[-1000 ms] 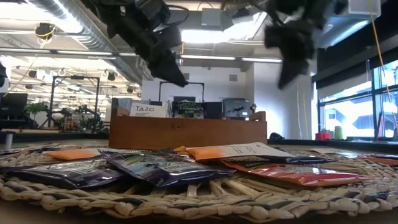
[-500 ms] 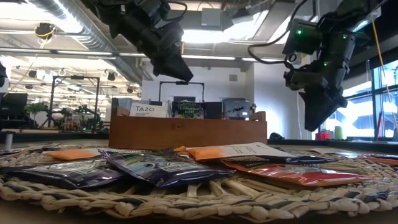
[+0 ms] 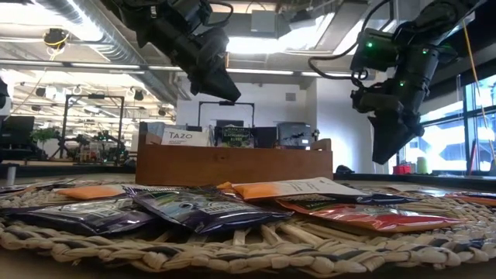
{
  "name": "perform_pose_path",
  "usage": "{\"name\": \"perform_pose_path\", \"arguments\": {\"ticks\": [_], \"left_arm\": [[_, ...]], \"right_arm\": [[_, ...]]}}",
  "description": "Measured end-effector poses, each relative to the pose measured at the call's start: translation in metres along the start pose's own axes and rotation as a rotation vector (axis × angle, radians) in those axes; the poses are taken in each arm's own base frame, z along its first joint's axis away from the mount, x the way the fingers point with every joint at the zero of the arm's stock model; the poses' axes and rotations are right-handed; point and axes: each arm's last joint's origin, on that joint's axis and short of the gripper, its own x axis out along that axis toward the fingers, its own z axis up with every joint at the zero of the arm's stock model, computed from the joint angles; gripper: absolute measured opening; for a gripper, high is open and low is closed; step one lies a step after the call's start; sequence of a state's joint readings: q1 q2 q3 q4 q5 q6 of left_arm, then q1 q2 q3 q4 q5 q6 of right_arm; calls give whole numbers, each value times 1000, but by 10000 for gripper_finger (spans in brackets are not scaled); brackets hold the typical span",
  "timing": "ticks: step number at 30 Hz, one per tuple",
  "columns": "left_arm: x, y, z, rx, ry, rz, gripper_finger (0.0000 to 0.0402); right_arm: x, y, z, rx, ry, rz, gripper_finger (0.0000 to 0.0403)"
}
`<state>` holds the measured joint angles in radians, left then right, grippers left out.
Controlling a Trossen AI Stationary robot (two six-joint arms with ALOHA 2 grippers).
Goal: Pick & Place Tea
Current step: Put the top right white tea bag into the left slot of the wooden organizer
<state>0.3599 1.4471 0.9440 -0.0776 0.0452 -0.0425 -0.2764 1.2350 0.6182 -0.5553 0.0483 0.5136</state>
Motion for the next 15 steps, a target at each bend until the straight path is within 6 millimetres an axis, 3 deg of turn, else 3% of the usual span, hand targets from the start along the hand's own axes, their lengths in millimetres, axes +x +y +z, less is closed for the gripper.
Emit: {"name": "perform_pose_path", "arguments": {"ticks": [3,8,11,15], "left_arm": [[0,0,0,0,0,0,107],[0,0,0,3,0,2,108],[0,0,0,3,0,4,106],[0,1,0,3,-1,23,105]], "right_arm": [[0,-3,0,-16,-2,-31,158],[0,-2,0,-196,-1,-29,225],[0,1,-5,-381,28,-36,244],[0,-2,-10,-415,83,-65,245]]}}
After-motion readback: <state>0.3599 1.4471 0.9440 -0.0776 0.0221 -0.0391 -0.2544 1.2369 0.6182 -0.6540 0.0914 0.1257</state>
